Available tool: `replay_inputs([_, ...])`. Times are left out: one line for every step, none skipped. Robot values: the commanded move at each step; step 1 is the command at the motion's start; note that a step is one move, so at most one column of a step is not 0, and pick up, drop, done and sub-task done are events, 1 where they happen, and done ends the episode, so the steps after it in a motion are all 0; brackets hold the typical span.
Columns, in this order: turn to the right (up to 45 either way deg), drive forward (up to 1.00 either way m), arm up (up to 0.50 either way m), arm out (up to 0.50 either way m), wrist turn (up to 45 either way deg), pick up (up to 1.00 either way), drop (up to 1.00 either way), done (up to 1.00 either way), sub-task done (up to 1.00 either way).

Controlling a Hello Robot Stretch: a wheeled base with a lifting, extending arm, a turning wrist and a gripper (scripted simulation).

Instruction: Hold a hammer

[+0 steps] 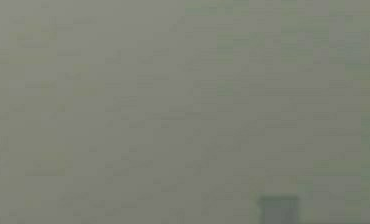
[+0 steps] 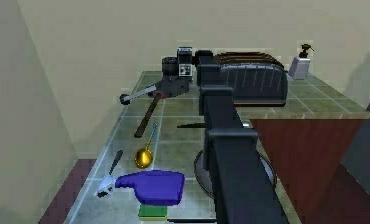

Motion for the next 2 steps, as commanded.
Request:
replay_inputs([0.0,0.0,-0.14,0.0,0.0,0.0,0.0,0.0,0.0])
replay_inputs([0.0,0.0,0.0,0.0,0.0,1.0,0.0,0.0,0.0])
